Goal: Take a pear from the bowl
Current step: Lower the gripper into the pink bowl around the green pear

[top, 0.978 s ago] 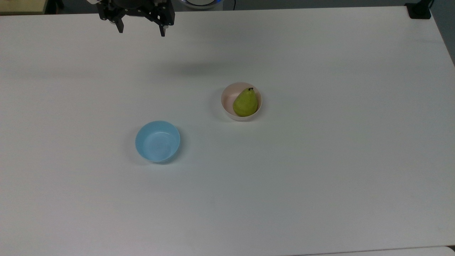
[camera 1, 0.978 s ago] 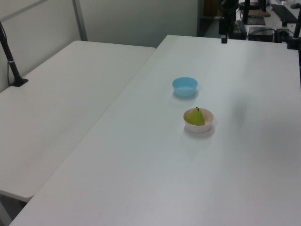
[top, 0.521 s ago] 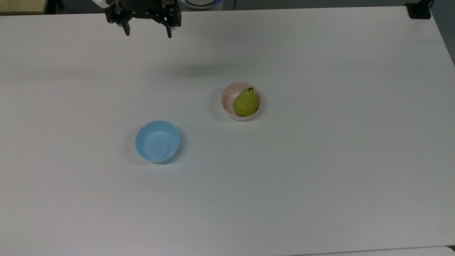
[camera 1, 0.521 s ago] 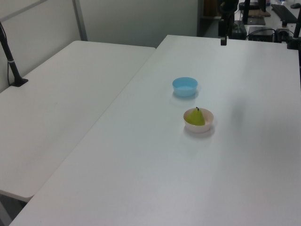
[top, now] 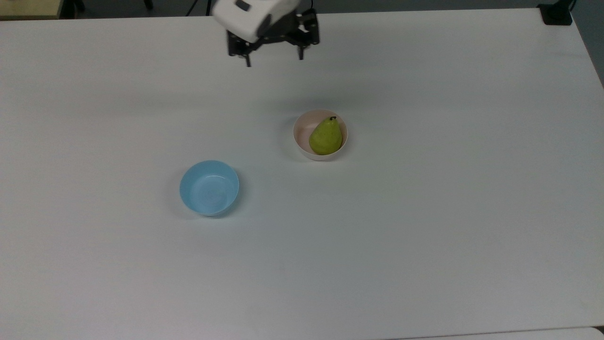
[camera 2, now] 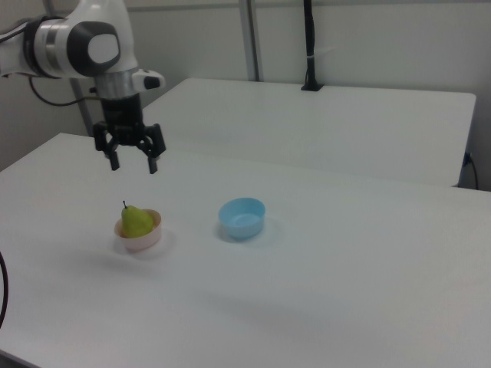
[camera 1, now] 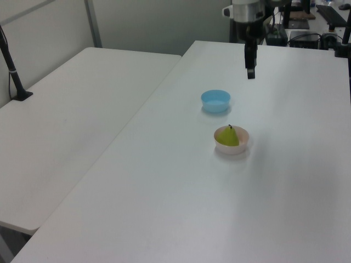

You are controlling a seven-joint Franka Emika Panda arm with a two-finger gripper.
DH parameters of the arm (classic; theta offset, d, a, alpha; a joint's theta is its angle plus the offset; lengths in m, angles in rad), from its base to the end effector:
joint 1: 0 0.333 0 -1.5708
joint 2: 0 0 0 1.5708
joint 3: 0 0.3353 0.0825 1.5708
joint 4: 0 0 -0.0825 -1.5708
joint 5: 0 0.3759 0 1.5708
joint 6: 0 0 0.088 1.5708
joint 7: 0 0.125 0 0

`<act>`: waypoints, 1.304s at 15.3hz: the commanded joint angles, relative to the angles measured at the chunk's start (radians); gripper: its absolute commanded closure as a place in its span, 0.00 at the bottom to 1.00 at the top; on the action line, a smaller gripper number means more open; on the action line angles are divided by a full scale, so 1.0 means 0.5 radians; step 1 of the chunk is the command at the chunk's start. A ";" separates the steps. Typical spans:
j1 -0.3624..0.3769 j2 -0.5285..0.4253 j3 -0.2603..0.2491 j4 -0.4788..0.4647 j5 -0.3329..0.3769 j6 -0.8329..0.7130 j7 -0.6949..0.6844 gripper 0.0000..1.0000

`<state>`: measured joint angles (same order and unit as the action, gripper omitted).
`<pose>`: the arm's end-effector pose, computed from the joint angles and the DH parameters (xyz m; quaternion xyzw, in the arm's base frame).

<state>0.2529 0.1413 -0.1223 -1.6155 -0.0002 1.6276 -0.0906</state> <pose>0.5790 0.0802 0.5302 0.9918 0.1102 -0.0638 0.0100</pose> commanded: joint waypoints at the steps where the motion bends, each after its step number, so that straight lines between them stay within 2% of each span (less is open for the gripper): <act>1: 0.169 0.070 -0.032 -0.027 0.034 0.091 0.083 0.00; 5: 0.249 0.254 -0.028 -0.030 0.031 0.355 0.184 0.00; 9: 0.316 0.447 -0.028 -0.033 0.003 0.460 0.181 0.00; 14: 0.356 0.662 -0.028 -0.043 -0.143 0.524 0.181 0.00; 16: 0.375 0.702 -0.028 -0.043 -0.162 0.564 0.181 0.00; 17: 0.375 0.708 -0.028 -0.049 -0.165 0.592 0.181 0.02; 18: 0.372 0.711 -0.028 -0.049 -0.171 0.598 0.181 0.09; 20: 0.372 0.711 -0.028 -0.046 -0.174 0.598 0.172 0.29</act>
<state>0.4188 0.4930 -0.1209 -1.6288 -0.0743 1.8973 -0.0151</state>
